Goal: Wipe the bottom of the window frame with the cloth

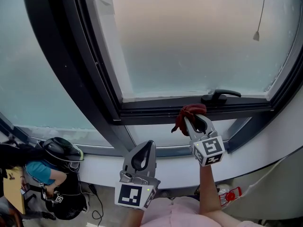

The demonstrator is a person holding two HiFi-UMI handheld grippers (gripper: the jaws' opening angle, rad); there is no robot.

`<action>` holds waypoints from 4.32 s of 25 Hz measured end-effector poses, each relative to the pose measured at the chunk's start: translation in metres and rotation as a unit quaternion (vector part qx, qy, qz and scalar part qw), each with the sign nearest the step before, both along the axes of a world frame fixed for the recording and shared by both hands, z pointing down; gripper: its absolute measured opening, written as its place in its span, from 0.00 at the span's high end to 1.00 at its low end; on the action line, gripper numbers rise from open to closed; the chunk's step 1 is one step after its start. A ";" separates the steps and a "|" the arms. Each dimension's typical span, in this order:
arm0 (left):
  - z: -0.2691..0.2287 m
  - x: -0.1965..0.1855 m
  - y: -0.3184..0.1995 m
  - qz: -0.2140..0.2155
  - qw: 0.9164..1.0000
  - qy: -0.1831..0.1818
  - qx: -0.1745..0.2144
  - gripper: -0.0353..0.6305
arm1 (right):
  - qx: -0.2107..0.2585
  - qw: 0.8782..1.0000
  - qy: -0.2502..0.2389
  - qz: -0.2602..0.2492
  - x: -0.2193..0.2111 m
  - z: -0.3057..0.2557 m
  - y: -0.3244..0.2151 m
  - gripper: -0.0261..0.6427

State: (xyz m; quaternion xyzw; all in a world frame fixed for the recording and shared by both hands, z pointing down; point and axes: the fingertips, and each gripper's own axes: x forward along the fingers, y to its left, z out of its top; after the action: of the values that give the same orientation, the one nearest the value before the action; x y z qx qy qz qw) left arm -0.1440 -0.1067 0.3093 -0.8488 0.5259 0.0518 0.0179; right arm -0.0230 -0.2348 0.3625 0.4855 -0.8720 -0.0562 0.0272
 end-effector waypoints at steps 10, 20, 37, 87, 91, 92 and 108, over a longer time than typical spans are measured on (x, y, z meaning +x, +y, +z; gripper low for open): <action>0.004 0.011 0.000 0.009 1.000 -0.004 -0.008 0.96 | 0.001 1.000 -0.013 0.012 0.019 -0.002 -0.002 0.84; 0.003 0.020 -0.003 0.017 1.000 -0.006 -0.008 0.96 | 0.000 0.999 -0.025 0.036 0.048 -0.001 -0.005 0.84; 0.003 0.020 -0.008 0.023 1.000 -0.004 -0.008 0.96 | 0.001 0.991 -0.046 0.123 0.112 -0.004 -0.012 0.84; -0.001 -0.206 0.014 -0.055 0.998 0.004 -0.017 0.96 | -0.045 0.992 0.052 -0.101 -0.287 0.051 0.010 0.84; -0.002 -0.205 0.009 -0.035 0.999 0.002 -0.016 0.96 | -0.034 0.993 0.066 -0.088 -0.289 0.051 0.008 0.84; -0.003 -0.204 0.008 -0.030 0.999 0.002 -0.014 0.96 | -0.029 0.993 0.071 -0.084 -0.288 0.051 0.008 0.84; -0.009 -0.205 0.006 -0.029 1.000 0.013 0.003 0.96 | 0.004 0.991 0.115 -0.066 -0.283 0.051 0.009 0.85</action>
State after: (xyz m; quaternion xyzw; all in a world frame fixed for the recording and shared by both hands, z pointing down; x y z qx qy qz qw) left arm -0.3490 -0.1006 0.2999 -0.8325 0.5502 0.0634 0.0151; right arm -0.3058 -0.2256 0.4130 0.4175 -0.8929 -0.1169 0.1216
